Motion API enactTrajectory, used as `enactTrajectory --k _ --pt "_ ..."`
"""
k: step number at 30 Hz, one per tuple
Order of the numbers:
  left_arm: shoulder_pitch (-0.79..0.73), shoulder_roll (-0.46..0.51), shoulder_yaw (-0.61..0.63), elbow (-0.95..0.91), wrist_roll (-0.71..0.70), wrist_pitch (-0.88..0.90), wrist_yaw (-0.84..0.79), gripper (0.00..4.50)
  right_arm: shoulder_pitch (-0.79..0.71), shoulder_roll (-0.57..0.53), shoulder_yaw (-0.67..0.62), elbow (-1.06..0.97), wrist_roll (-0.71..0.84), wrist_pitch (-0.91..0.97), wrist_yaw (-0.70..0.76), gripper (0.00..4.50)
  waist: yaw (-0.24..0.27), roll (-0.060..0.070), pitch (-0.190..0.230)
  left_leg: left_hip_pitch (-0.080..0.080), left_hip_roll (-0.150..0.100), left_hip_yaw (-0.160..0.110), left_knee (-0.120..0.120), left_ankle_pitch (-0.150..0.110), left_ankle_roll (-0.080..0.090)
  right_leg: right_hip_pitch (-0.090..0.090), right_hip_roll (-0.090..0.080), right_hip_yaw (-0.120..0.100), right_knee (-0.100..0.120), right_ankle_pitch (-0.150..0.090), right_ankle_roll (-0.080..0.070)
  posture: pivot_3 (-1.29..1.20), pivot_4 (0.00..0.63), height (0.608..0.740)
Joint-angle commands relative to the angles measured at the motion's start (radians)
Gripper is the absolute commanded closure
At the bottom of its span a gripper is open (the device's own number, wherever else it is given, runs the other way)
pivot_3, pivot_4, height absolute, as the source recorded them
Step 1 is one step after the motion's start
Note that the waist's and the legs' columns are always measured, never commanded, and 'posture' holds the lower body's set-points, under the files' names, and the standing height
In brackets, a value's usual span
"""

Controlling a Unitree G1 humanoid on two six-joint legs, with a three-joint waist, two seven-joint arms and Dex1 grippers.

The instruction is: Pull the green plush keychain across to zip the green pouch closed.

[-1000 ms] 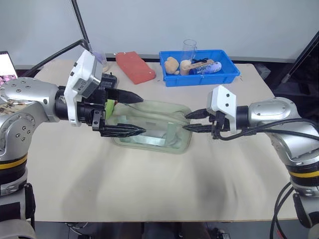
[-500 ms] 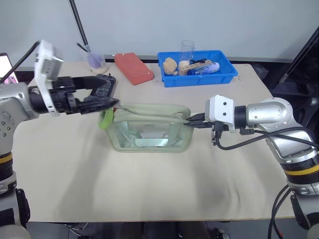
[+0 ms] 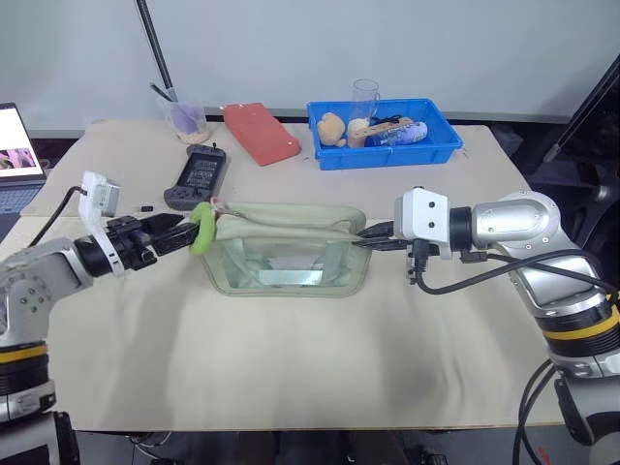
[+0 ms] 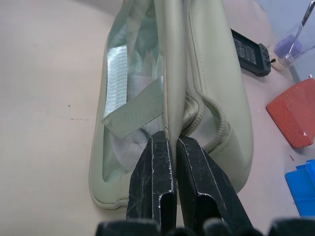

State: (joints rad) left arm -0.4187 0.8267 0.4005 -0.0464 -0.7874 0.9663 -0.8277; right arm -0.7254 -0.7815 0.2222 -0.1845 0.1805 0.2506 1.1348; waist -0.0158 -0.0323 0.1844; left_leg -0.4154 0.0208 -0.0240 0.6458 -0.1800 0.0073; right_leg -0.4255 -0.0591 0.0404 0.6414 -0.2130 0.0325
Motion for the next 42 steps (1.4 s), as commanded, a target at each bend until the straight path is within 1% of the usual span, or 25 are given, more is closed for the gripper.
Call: enactTrajectory --k 1,3,5,8,9,10,11,15,18,21,25,28,30,33,36,37,39,40,42 --pt "0.021 -0.021 0.012 -0.068 -0.032 0.009 0.022 0.26 -0.021 0.005 -0.026 -0.019 0.008 0.005 0.004 4.5 0.0 0.0 0.0 0.0 0.0 0.0 0.0 0.0 0.0 0.0 0.0 0.0 0.0 0.0 0.0 0.0 0.15 0.74" --pt "0.02 -0.05 0.024 -0.087 -0.058 0.015 0.041 0.74 -0.023 0.007 -0.026 -0.019 0.009 0.009 0.003 4.5 0.001 0.0 0.0 0.001 0.0 0.0 0.0 0.0 0.0 0.001 0.0 0.0 0.0 0.0 0.0 0.0 0.15 0.74" --pt "0.02 -0.059 0.028 -0.102 -0.073 0.018 0.05 1.61 -0.022 0.008 -0.026 -0.02 0.009 0.011 0.003 4.5 0.002 0.0 0.0 0.001 0.0 0.0 0.0 0.0 0.0 0.001 0.0 0.0 0.0 0.0 0.0 0.0 0.15 0.74" --pt "0.013 -0.057 0.037 -0.1 -0.082 0.015 0.065 3.06 -0.022 0.008 -0.026 -0.019 0.006 0.011 0.004 4.5 0.001 0.0 0.0 0.001 0.0 0.0 0.0 0.0 0.0 0.001 0.0 0.0 0.0 0.0 0.0 0.0 0.15 0.74" --pt "0.012 -0.055 0.039 -0.096 -0.084 0.013 0.068 3.45 -0.022 0.009 -0.025 -0.018 0.005 0.01 0.003 4.5 0.001 0.0 0.0 0.001 0.0 0.0 0.0 0.0 0.0 0.001 0.0 0.0 0.0 0.0 0.0 0.0 0.15 0.74" --pt "0.009 -0.047 0.042 -0.091 -0.081 0.007 0.069 4.02 -0.024 0.01 -0.025 -0.015 0.003 0.009 0.003 4.5 0.0 0.0 0.0 0.001 0.0 0.0 0.0 0.0 0.0 0.001 0.0 0.0 0.0 0.0 0.0 0.0 0.15 0.74" --pt "0.005 -0.04 0.045 -0.086 -0.078 0.002 0.071 4.45 -0.025 0.011 -0.025 -0.013 0.001 0.008 0.003 4.5 -0.001 0.0 0.0 0.001 0.0 0.0 0.0 0.0 0.0 0.001 0.0 0.0 0.0 0.0 0.0 0.0 0.15 0.74" --pt "-0.027 -0.015 0.045 -0.057 -0.053 -0.04 0.068 4.49 -0.033 0.014 -0.021 0.0 -0.013 0.004 -0.004 4.5 -0.001 0.0 0.0 0.001 0.0 0.0 0.0 0.0 0.0 0.001 0.0 0.0 0.0 0.0 0.0 0.0 0.15 0.74" --pt "-0.147 -0.02 0.052 -0.052 -0.101 -0.015 0.103 4.49 -0.049 0.026 -0.02 0.01 -0.019 0.023 -0.02 4.5 0.004 -0.001 0.0 0.001 0.0 0.0 0.0 0.0 0.0 0.001 0.0 0.0 0.0 0.0 0.0 0.0 0.15 0.74" --pt "-0.232 -0.007 0.008 -0.079 -0.118 -0.001 0.08 4.49 -0.062 0.037 -0.022 0.014 -0.018 0.043 -0.024 4.5 0.003 -0.001 0.0 0.0 -0.001 0.0 0.0 0.001 -0.003 0.001 0.0 0.0 0.0 0.0 0.001 0.0 0.15 0.74" --pt "-0.272 0.016 -0.121 -0.127 -0.046 -0.036 0.043 4.49 -0.07 0.047 -0.02 0.019 -0.023 0.048 -0.025 4.5 0.001 -0.001 0.0 0.0 -0.002 0.0 -0.001 0.001 -0.003 0.001 -0.001 0.0 -0.001 0.0 0.001 0.0 0.15 0.74" --pt "-0.267 0.025 -0.25 -0.14 0.071 -0.095 0.034 4.49 -0.07 0.053 -0.019 0.015 -0.024 0.05 -0.028 4.5 0.001 -0.001 0.0 0.0 -0.002 0.0 -0.001 0.001 -0.003 0.0 -0.001 0.0 -0.001 0.0 0.001 0.0 0.15 0.74" --pt "-0.277 0.013 -0.309 -0.118 0.135 -0.135 0.037 4.49 -0.07 0.056 -0.019 0.012 -0.025 0.054 -0.031 4.5 0.001 -0.001 0.0 0.0 -0.002 0.0 -0.001 0.001 -0.003 0.0 -0.001 0.0 -0.001 0.0 0.001 0.0 0.15 0.74" --pt "-0.301 -0.014 -0.34 -0.099 0.173 -0.169 0.033 4.49 -0.066 0.056 -0.022 0.006 -0.026 0.058 -0.036 4.5 0.001 -0.001 0.0 0.0 -0.002 0.0 -0.001 0.002 -0.003 0.0 -0.001 0.0 -0.001 0.0 0.001 0.0 0.15 0.74" --pt "-0.327 -0.033 -0.326 -0.086 0.166 -0.18 0.009 4.49 -0.056 0.052 -0.027 -0.006 -0.028 0.067 -0.041 4.5 0.002 -0.001 0.0 0.0 -0.002 0.0 -0.001 0.002 -0.003 0.0 -0.001 0.0 -0.001 0.0 0.001 0.0 0.15 0.74" --pt "-0.333 -0.033 -0.318 -0.082 0.161 -0.176 0.003 3.76 -0.052 0.05 -0.03 -0.01 -0.028 0.07 -0.042 4.5 0.001 -0.001 0.0 0.0 -0.002 0.0 -0.001 0.002 -0.003 0.0 -0.001 0.0 -0.001 0.0 0.001 0.0 0.15 0.74" --pt "-0.34 -0.019 -0.31 -0.079 0.158 -0.175 -0.018 3.13 -0.047 0.049 -0.032 -0.013 -0.029 0.073 -0.045 4.5 0.001 -0.001 0.0 0.0 -0.002 0.0 -0.001 0.002 -0.003 0.0 -0.001 0.0 -0.001 -0.001 0.001 0.0 0.15 0.74" --pt "-0.343 -0.009 -0.311 -0.077 0.163 -0.175 -0.029 2.62 -0.047 0.05 -0.032 -0.013 -0.03 0.073 -0.045 4.5 0.001 -0.001 0.0 0.0 -0.002 0.0 -0.001 0.002 -0.003 0.0 -0.001 0.0 -0.001 -0.001 0.001 0.0 0.15 0.74" --pt "-0.361 0.035 -0.293 -0.073 0.155 -0.16 -0.067 1.75 -0.046 0.051 -0.031 -0.011 -0.032 0.071 -0.047 4.5 -0.001 -0.002 0.001 0.0 -0.002 0.0 -0.001 0.002 -0.003 0.0 -0.001 0.0 -0.001 -0.001 0.002 0.0 0.15 0.74"
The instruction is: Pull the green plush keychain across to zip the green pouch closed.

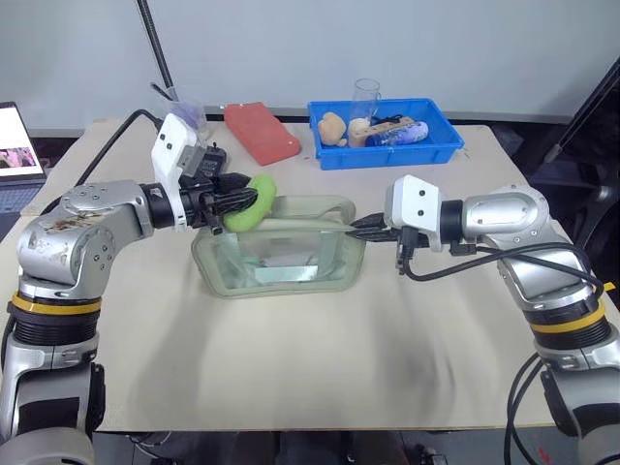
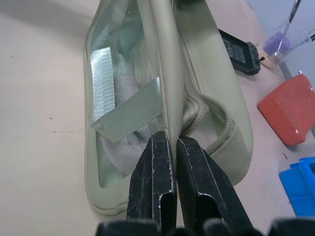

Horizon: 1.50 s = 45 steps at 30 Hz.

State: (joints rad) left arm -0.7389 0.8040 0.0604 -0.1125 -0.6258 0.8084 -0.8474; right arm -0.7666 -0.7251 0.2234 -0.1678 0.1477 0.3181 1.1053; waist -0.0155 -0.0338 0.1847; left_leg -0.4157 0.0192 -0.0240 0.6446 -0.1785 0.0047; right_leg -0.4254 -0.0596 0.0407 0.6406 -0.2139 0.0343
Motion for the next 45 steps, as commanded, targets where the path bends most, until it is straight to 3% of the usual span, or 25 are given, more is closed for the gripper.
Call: enactTrajectory --k 1,4,9,18,22,27,30,37,38,44,45 --pt "-0.05 0.083 0.053 -0.004 -0.007 0.001 -0.067 1.39 -0.004 -0.004 -0.032 -0.025 0.0 0.001 -0.017 4.5 -0.003 0.0 0.0 0.0 0.0 0.0 0.0 0.0 0.0 0.0 0.0 0.0 0.0 0.0 0.0 0.0 0.15 0.74" --pt "-0.059 0.136 0.061 -0.004 -0.012 -0.002 -0.116 0.07 -0.006 0.0 -0.029 -0.017 -0.004 -0.007 -0.018 4.5 -0.003 0.0 0.0 0.0 0.0 0.0 0.0 0.0 0.0 -0.001 0.0 0.0 0.0 -0.001 0.002 0.0 0.15 0.74" --pt "-0.016 0.25 0.112 0.008 0.022 -0.037 -0.171 0.07 -0.015 0.015 -0.022 0.005 -0.009 -0.023 -0.016 4.5 -0.004 0.0 0.0 0.0 0.0 0.0 0.0 0.0 0.0 -0.001 0.0 0.0 0.0 -0.004 0.005 0.0 0.15 0.74" --pt "0.203 0.308 0.238 -0.061 0.011 -0.056 -0.222 0.07 -0.021 0.022 -0.02 0.02 -0.011 -0.038 -0.005 4.5 -0.004 0.0 0.0 0.0 0.001 0.0 0.0 0.0 0.0 -0.001 0.0 0.0 0.0 -0.004 0.005 0.0 0.15 0.74" --pt "0.419 0.283 0.267 -0.159 0.068 -0.14 -0.228 0.07 -0.023 0.018 -0.022 0.016 -0.009 -0.035 0.0 4.5 -0.007 0.0 0.001 0.0 0.002 0.001 -0.002 0.0 0.0 -0.002 0.0 0.0 0.0 -0.005 0.004 0.0 0.15 0.74" --pt "0.435 0.189 0.195 -0.161 0.145 -0.238 -0.138 0.07 -0.024 0.021 -0.023 0.002 0.0 -0.021 0.003 4.5 0.007 0.0 0.001 0.0 0.003 0.001 -0.002 0.0 0.0 -0.002 0.0 -0.001 0.001 -0.003 0.001 0.0 0.15 0.74" --pt "0.404 0.148 0.181 -0.142 0.157 -0.271 -0.109 0.92 -0.023 0.018 -0.023 -0.002 0.002 -0.018 0.007 4.5 0.007 0.0 0.0 0.0 0.003 0.001 -0.001 0.0 -0.001 -0.001 0.0 -0.001 0.0 -0.003 0.001 0.0 0.15 0.74" --pt "0.38 0.157 0.153 -0.11 0.183 -0.306 -0.13 4.26 -0.019 0.014 -0.026 -0.017 0.005 -0.001 0.007 4.5 -0.001 0.0 0.0 0.0 0.003 0.001 -0.002 0.0 -0.001 -0.002 0.001 -0.001 0.0 -0.002 -0.001 0.0 0.15 0.74" --pt "0.374 0.158 0.146 -0.1 0.194 -0.316 -0.13 4.45 -0.017 0.014 -0.027 -0.022 0.006 0.004 0.007 4.5 -0.001 0.0 0.0 0.0 0.003 0.001 -0.002 0.0 -0.001 -0.002 0.001 -0.001 0.0 -0.002 -0.002 0.0 0.15 0.74" --pt "0.352 0.17 0.109 -0.066 0.238 -0.366 -0.152 4.45 -0.018 0.008 -0.036 -0.044 0.039 0.068 0.026 4.5 0.0 0.0 0.0 0.0 0.003 0.001 -0.002 0.0 -0.001 -0.002 0.001 -0.001 0.0 -0.002 -0.001 0.0 0.15 0.74" --pt "0.351 0.171 0.103 -0.06 0.249 -0.38 -0.157 4.49 -0.025 0.0 -0.042 -0.05 0.068 0.107 0.05 4.11 0.0 0.0 0.0 0.0 0.003 0.001 -0.002 0.0 -0.001 -0.002 0.001 -0.001 0.0 -0.002 -0.001 0.0 0.15 0.74"
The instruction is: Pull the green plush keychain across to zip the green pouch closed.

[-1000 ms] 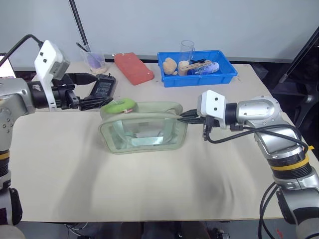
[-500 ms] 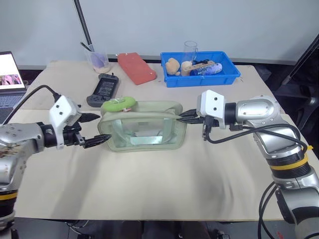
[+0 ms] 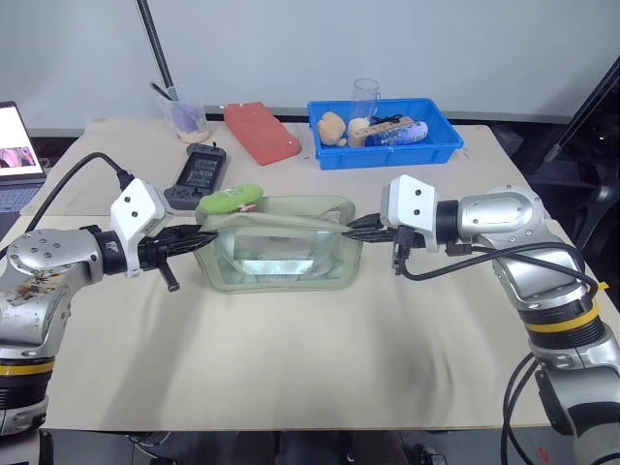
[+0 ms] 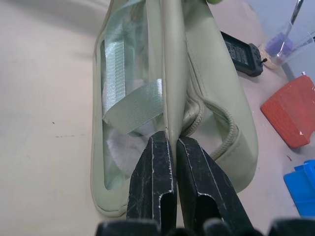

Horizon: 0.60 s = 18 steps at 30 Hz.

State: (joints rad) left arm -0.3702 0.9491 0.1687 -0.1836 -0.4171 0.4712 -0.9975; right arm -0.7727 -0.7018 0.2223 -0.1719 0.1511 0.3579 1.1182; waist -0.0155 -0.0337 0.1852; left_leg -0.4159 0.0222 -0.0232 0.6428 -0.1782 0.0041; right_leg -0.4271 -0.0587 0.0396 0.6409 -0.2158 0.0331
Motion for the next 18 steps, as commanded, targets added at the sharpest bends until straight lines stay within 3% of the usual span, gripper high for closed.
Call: enactTrajectory --k 1,7,12,18 --pt "-0.021 0.027 -0.01 0.018 0.048 -0.052 -0.011 4.5 -0.029 -0.035 -0.044 -0.05 0.093 0.099 0.065 3.68 0.0 0.0 0.0 0.0 0.0 0.0 0.0 0.0 0.0 0.0 0.0 0.0 0.0 0.0 0.0 0.0 0.15 0.74" --pt "-0.037 0.018 -0.019 0.043 0.057 -0.077 -0.029 4.5 -0.157 -0.07 -0.075 -0.002 0.232 0.232 0.176 1.64 -0.003 0.0 0.0 0.0 0.001 0.0 0.0 0.0 0.0 0.0 0.0 0.0 0.0 0.0 0.0 0.0 0.15 0.74" --pt "-0.05 0.012 -0.025 0.05 0.063 -0.09 -0.046 4.5 -0.327 0.063 -0.095 0.141 0.317 0.343 0.124 0.04 -0.006 0.0 0.0 0.001 0.003 0.0 0.0 0.0 0.0 0.0 0.002 0.0 0.0 0.0 -0.001 0.0 0.15 0.74" --pt "-0.06 0.007 -0.042 0.049 0.066 -0.095 -0.057 4.5 -0.527 0.291 -0.049 0.408 0.276 0.369 0.022 0.04 -0.006 0.0 0.0 0.0 0.004 0.0 0.0 0.0 0.0 -0.002 0.004 0.0 0.001 0.002 -0.004 0.0 0.15 0.74"
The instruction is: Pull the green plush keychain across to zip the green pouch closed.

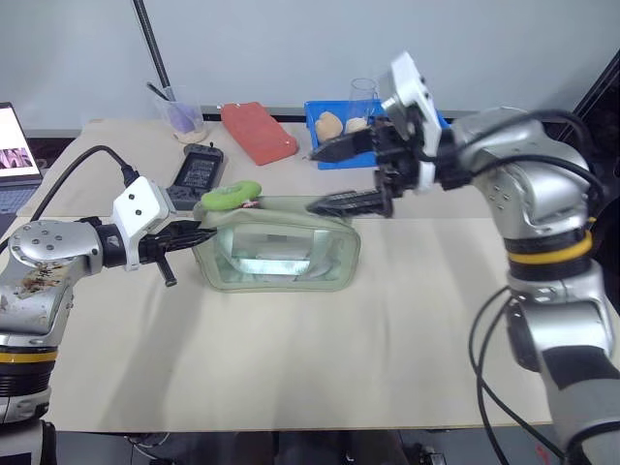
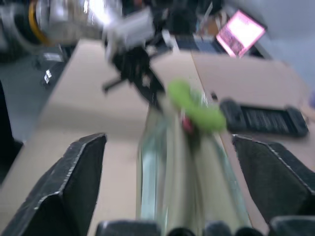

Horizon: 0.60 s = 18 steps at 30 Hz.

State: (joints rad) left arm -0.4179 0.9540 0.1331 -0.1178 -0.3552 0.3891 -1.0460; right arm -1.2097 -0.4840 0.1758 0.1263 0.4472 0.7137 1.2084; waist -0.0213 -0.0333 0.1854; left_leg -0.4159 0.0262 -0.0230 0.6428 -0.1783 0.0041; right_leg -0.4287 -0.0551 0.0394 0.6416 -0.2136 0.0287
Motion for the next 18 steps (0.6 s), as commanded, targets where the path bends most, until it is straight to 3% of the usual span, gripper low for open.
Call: enactTrajectory --k 1,6,10,18 --pt "-0.014 0.001 -0.008 -0.017 0.004 -0.013 -0.009 4.5 -0.132 0.117 -0.005 0.181 -0.032 0.023 -0.107 0.04 -0.001 0.0 0.0 0.0 0.0 0.0 0.0 0.0 0.0 0.0 0.0 0.0 0.0 0.0 0.0 0.0 0.15 0.74" --pt "-0.01 -0.002 -0.011 -0.023 0.003 -0.012 -0.01 4.5 -0.271 0.257 -0.008 0.458 -0.1 -0.002 -0.212 0.04 0.005 0.0 0.0 -0.002 0.001 0.0 0.0 0.0 0.0 -0.002 0.001 0.0 0.0 0.001 -0.001 0.0 0.15 0.74" --pt "0.0 -0.007 -0.011 -0.033 0.002 -0.01 -0.004 4.5 -0.298 0.333 0.05 0.629 -0.213 -0.152 -0.238 0.04 0.005 0.0 0.0 -0.006 0.0 0.0 0.0 0.0 0.0 -0.007 0.001 0.0 0.001 0.001 -0.001 0.0 0.15 0.74" --pt "0.047 0.004 0.015 -0.069 -0.007 0.005 0.004 4.5 -0.294 0.383 0.08 0.803 -0.327 -0.256 -0.217 0.04 0.002 0.0 0.0 -0.009 0.0 0.0 0.0 0.0 0.0 -0.01 0.001 0.0 0.003 0.001 -0.002 0.0 0.15 0.74"
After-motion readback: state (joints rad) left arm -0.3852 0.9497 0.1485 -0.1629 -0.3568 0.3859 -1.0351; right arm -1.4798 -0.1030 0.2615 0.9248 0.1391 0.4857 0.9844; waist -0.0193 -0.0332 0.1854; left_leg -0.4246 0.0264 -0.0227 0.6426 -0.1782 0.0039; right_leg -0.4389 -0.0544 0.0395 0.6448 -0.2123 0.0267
